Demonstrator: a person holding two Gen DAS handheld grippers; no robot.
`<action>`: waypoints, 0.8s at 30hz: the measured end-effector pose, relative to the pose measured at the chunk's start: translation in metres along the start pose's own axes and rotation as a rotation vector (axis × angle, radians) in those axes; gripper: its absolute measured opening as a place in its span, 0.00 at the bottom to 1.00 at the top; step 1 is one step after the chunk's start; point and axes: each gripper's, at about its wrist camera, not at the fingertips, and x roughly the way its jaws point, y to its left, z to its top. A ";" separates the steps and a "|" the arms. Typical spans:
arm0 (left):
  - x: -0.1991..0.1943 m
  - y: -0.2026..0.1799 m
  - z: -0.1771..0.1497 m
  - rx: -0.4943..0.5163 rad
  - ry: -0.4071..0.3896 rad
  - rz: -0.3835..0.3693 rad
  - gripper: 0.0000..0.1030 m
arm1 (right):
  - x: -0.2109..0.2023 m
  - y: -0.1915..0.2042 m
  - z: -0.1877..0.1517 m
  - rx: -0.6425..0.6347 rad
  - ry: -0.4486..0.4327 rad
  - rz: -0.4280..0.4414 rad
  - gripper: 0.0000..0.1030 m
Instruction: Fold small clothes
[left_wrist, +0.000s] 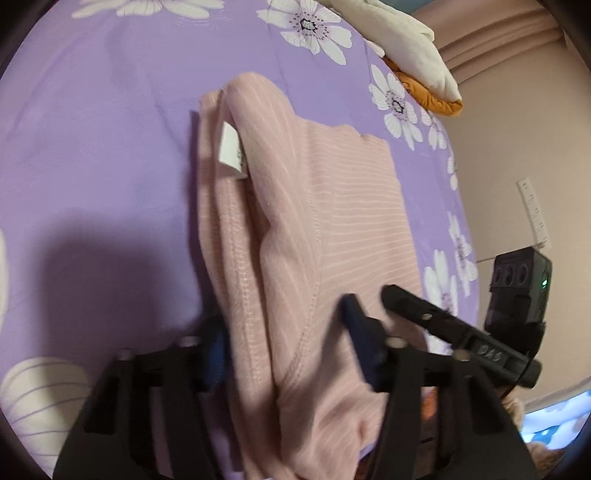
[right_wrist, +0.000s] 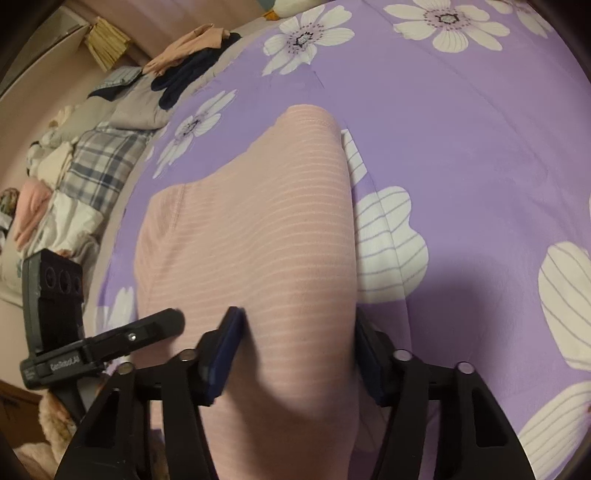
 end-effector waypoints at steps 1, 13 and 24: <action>0.000 -0.001 0.000 -0.008 -0.001 -0.004 0.42 | -0.001 0.001 0.000 -0.005 -0.002 -0.002 0.46; -0.033 -0.064 0.004 0.141 -0.121 0.005 0.30 | -0.052 0.023 0.014 -0.097 -0.170 0.002 0.33; -0.025 -0.119 0.047 0.280 -0.216 -0.008 0.31 | -0.086 0.010 0.055 -0.121 -0.320 -0.038 0.33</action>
